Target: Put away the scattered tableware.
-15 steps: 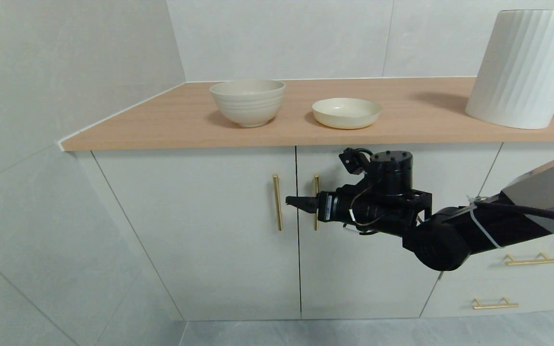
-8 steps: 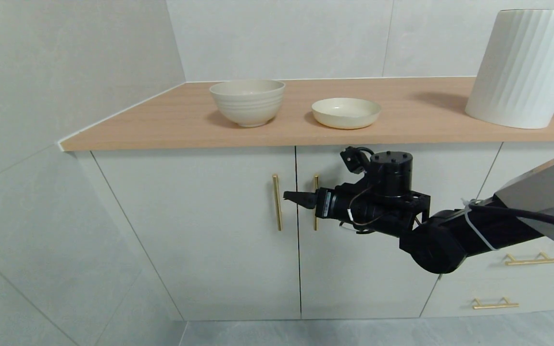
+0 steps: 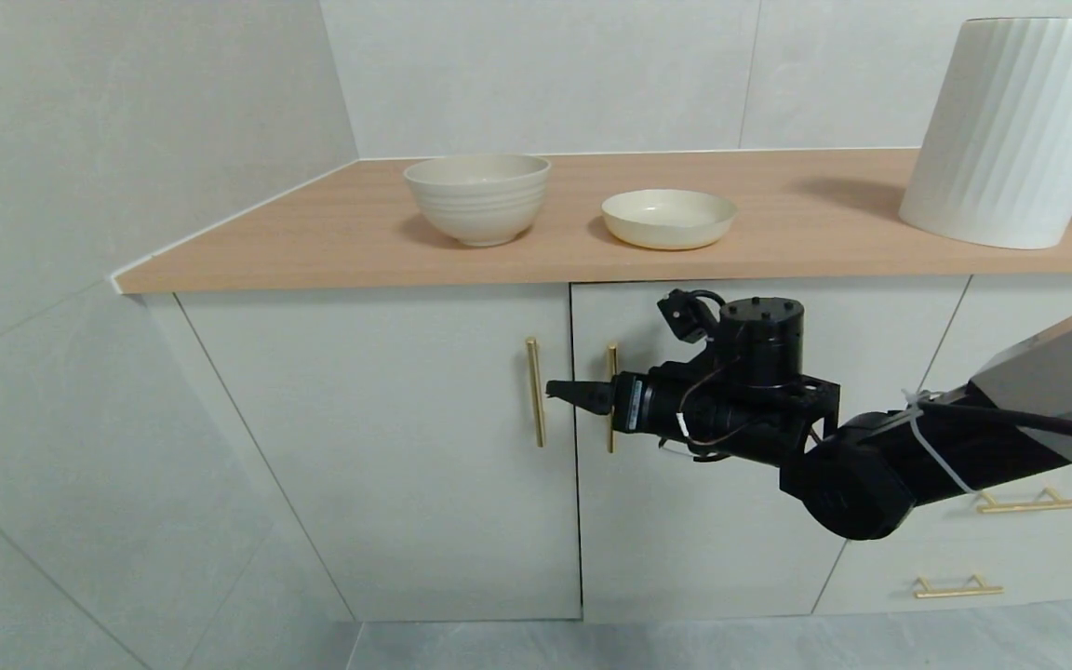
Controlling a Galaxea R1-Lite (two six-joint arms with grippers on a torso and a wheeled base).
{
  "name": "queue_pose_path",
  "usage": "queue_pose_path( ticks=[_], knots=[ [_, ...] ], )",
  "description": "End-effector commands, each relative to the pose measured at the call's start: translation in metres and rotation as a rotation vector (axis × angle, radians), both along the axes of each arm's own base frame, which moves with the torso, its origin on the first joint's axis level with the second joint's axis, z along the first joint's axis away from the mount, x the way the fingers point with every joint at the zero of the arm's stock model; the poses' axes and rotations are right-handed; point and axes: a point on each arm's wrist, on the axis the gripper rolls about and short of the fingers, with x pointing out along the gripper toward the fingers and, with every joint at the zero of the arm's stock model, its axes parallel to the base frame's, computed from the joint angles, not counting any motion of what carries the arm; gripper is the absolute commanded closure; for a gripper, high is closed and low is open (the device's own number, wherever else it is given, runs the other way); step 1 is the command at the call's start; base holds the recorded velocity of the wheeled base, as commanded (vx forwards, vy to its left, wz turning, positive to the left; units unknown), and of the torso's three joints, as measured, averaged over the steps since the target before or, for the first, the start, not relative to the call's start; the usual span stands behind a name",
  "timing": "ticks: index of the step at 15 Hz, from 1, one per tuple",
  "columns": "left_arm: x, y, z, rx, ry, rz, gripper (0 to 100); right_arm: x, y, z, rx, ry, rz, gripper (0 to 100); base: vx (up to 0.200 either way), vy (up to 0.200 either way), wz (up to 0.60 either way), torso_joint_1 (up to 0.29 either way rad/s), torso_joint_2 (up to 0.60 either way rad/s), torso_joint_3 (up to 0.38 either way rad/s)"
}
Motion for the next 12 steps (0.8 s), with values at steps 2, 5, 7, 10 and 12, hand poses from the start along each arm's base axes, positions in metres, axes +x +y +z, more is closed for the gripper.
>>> queue_pose_path(
  ticks=[2,5,7,10,12],
  knots=[
    [0.000,0.000,0.000,0.000,0.001,0.001,0,-0.010,-0.004,0.005,0.006,0.005,0.048,0,0.000,0.000,0.00,0.000,0.00,0.000],
    [0.000,0.000,0.000,0.000,0.001,0.001,0,-0.029,-0.015,0.008,0.006,0.033,0.161,0,0.000,0.000,0.00,0.000,0.00,0.000],
    [0.000,0.000,0.000,0.000,0.001,0.001,0,-0.042,-0.023,0.009,-0.004,0.045,0.179,0,0.000,0.000,0.00,0.000,0.00,0.000],
    [0.000,0.000,0.000,0.000,0.001,0.001,0,-0.071,-0.028,0.014,0.003,0.030,0.225,0,0.000,0.000,0.00,0.000,0.00,0.000],
    [0.000,0.000,0.000,0.000,0.001,0.001,0,-0.086,-0.037,0.014,0.011,0.019,0.235,0,0.000,0.000,0.00,0.000,0.00,0.000]
  ],
)
